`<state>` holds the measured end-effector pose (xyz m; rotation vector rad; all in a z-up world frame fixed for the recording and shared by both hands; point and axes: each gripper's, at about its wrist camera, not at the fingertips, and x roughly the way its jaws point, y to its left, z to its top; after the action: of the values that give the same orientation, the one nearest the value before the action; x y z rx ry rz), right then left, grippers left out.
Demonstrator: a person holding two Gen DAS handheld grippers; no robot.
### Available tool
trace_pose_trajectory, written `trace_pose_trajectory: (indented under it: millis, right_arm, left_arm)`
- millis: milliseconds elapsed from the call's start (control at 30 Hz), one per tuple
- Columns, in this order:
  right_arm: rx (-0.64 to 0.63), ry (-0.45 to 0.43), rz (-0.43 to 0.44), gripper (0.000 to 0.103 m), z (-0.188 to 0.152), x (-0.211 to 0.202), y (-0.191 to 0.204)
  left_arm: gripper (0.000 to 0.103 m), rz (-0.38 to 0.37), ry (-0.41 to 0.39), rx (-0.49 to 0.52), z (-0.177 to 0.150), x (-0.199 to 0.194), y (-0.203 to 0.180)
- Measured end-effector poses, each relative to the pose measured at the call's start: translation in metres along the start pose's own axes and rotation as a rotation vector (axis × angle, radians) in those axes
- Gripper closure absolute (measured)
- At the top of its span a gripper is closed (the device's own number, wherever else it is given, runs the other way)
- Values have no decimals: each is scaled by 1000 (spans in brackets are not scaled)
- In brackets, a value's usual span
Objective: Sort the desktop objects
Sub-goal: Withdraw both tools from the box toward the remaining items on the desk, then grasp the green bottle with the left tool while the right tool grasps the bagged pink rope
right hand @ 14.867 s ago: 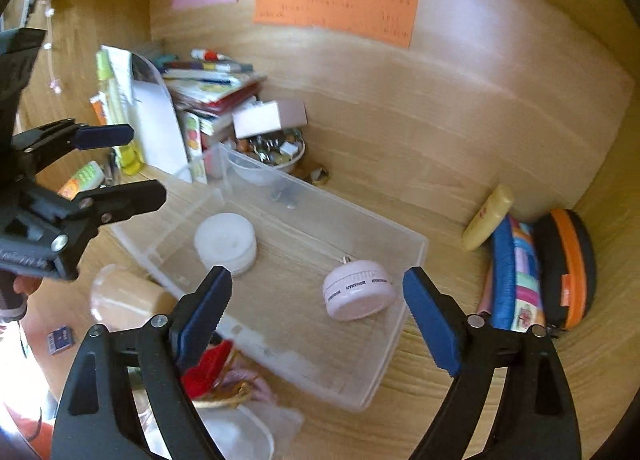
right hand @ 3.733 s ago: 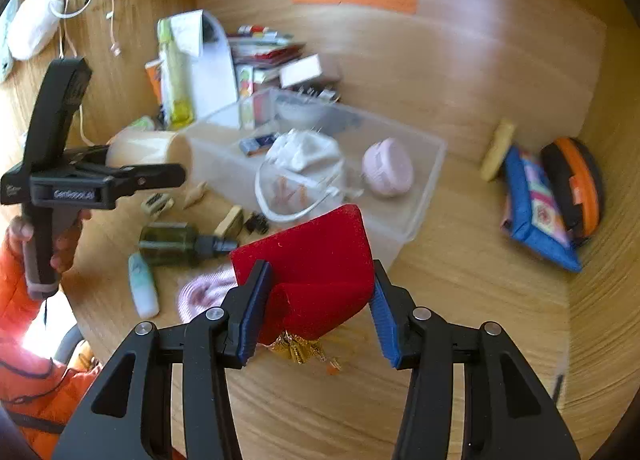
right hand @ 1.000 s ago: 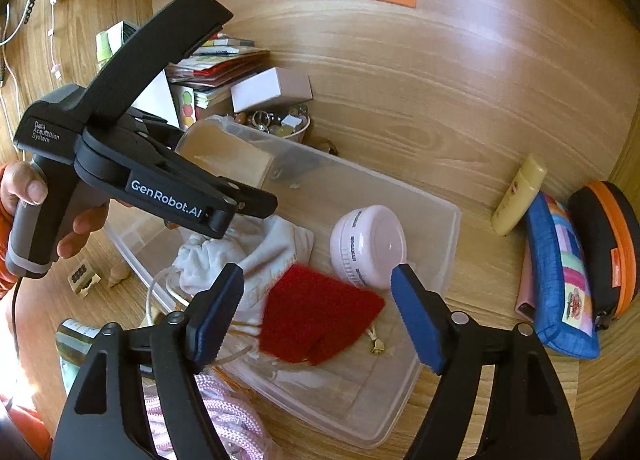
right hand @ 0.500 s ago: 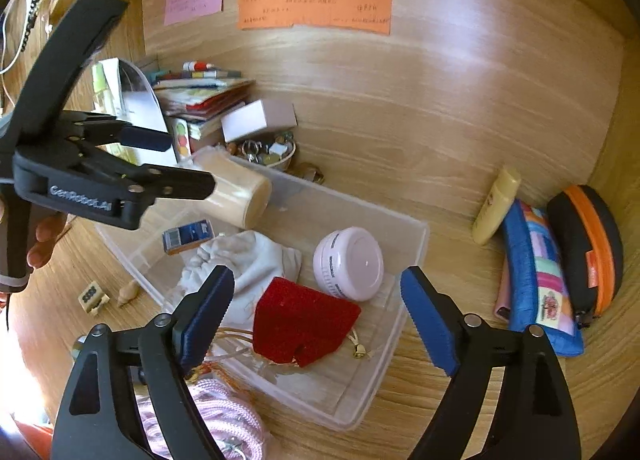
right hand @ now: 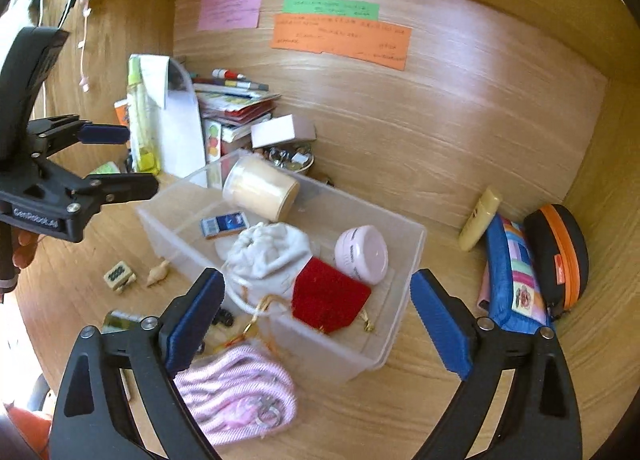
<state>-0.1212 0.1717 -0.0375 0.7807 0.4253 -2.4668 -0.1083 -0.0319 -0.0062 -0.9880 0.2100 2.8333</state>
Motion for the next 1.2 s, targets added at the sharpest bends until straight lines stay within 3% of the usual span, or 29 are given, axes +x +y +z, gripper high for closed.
trace_pose_trajectory:
  millis: [200,433,633,733,867,1200]
  right_arm:
    - [0,41,7,10,-22,-5,16]
    - [15,120,-2,10,-51,-2,32]
    - [78,169,15,10,-57,12,56]
    - [43,202,-35,10,-60,27,74]
    - [-1,236,-72,10,-69,33,80]
    - [144,299,-98,9,-97,8,24]
  left_arm:
    - [4,13,58,-72,-40,-8,16]
    - [4,-23,86,-89,-78,-16,7]
    - [4,-40,106,-136,-98,-17,10]
    - [4,-46,110,-141,-103,-18,11]
    - [4,-76,112,-109,-103,-19,3]
    - [4,-171,146,55,-94,5,-46]
